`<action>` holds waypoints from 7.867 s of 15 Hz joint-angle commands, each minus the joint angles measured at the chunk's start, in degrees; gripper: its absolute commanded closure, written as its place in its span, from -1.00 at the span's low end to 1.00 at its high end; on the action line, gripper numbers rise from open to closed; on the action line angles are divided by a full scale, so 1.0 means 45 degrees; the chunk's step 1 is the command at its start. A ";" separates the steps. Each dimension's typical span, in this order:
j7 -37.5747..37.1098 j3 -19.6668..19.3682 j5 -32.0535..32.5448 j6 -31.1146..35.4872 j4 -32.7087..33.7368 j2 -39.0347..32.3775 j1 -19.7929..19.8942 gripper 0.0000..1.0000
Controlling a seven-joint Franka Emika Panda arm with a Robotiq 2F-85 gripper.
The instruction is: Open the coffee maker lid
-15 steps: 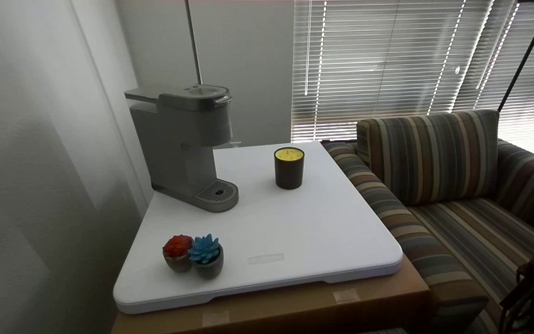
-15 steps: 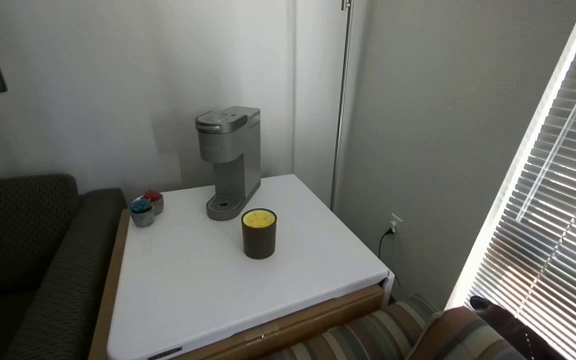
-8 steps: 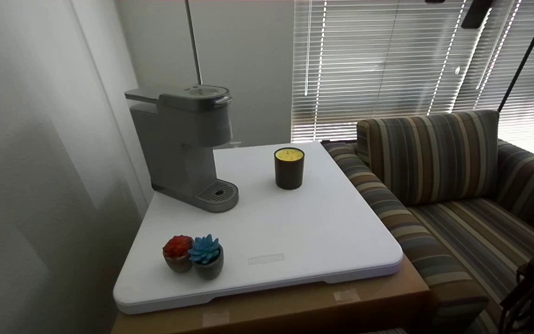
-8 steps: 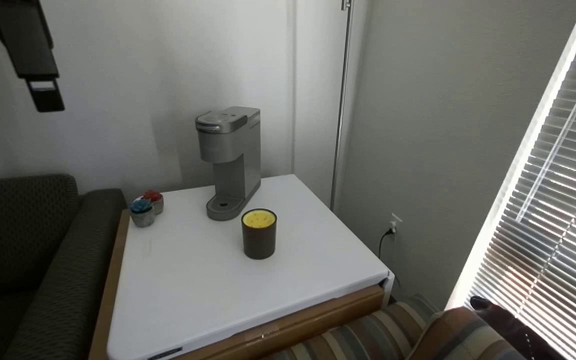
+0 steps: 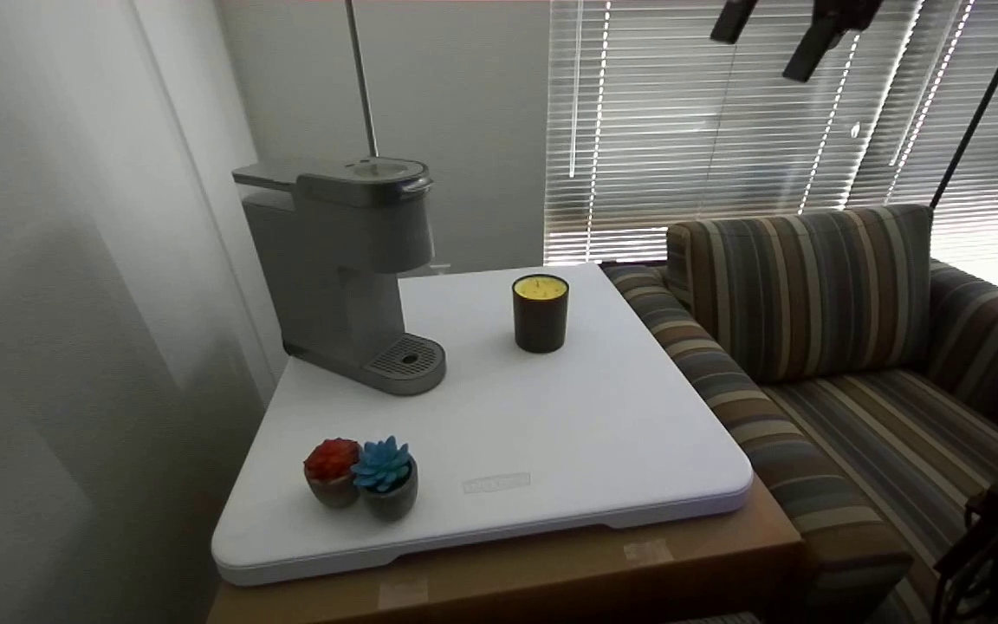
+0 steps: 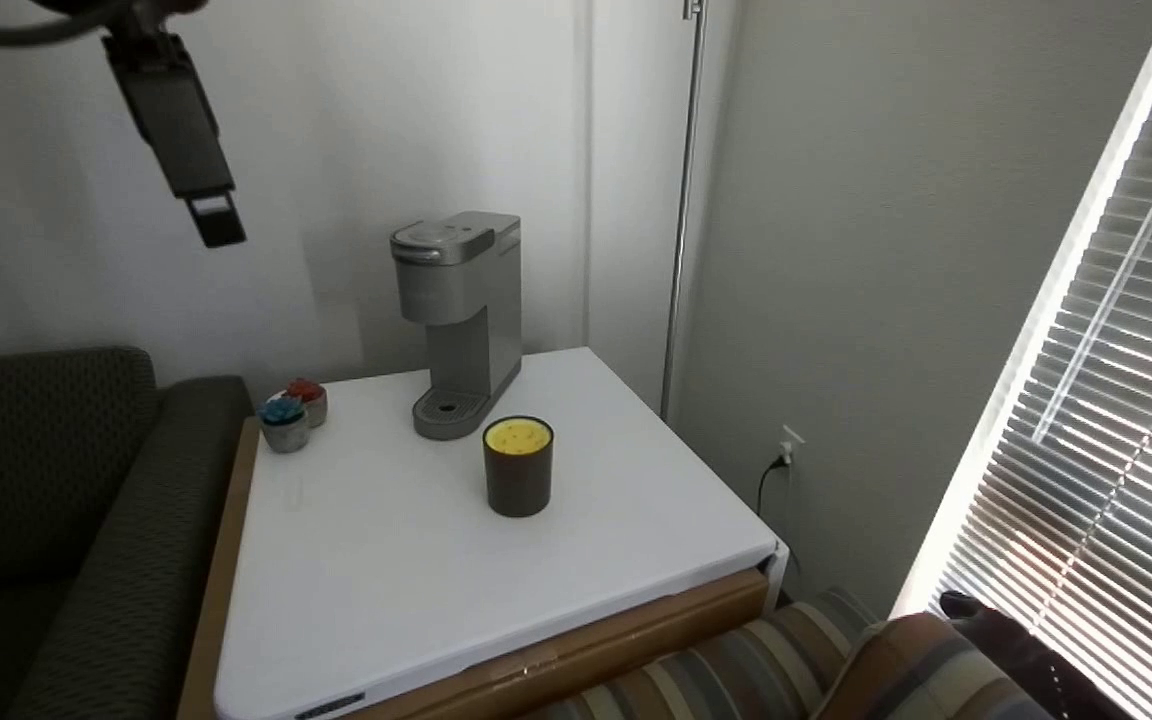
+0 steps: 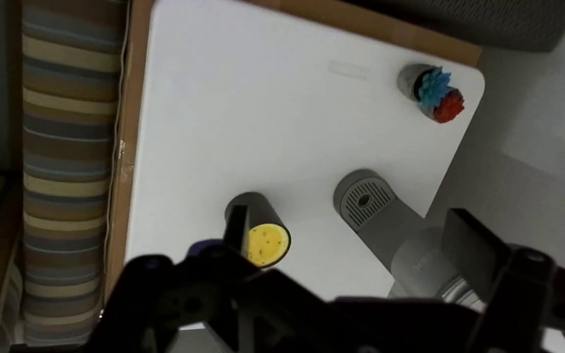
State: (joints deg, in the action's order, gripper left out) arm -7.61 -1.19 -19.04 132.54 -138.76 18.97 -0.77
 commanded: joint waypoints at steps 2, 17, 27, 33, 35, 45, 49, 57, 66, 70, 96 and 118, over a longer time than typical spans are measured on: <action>0.0512 0.0488 -0.1213 0.2904 0.1108 -0.3752 -0.0863 -1.00; -0.0004 0.1245 -0.1743 0.6559 0.3282 -0.7210 -0.1083 -1.00; -0.3327 -0.0577 0.0381 0.8962 0.7151 -1.0559 -0.2545 -1.00; -0.5166 -0.3458 0.1956 0.6475 0.7077 -0.9442 -0.4367 -1.00; -0.4249 -0.1303 0.1198 0.5243 0.7145 -0.8985 -0.2801 -1.00; -0.3759 0.0496 0.0081 0.1181 0.7493 -0.9626 -0.1356 -1.00; -0.3849 0.0581 0.0001 0.3183 0.7772 -1.0362 -0.1549 -0.94; -0.4293 0.0450 0.0242 0.5438 0.8386 -1.1404 -0.2013 0.36; -0.5916 0.0061 0.0061 0.8004 0.8429 -1.1755 -0.2318 1.00; -0.5643 0.1049 -0.0746 0.7889 0.8570 -1.1758 -0.1683 1.00; -0.5382 0.1895 -0.1733 0.8592 0.9666 -1.1208 -0.1300 1.00; -0.3819 0.2380 -0.1525 0.8764 1.1512 -1.1504 -0.1490 1.00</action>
State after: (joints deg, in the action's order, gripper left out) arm -26.66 8.51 -25.58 170.67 -88.13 -31.94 -8.01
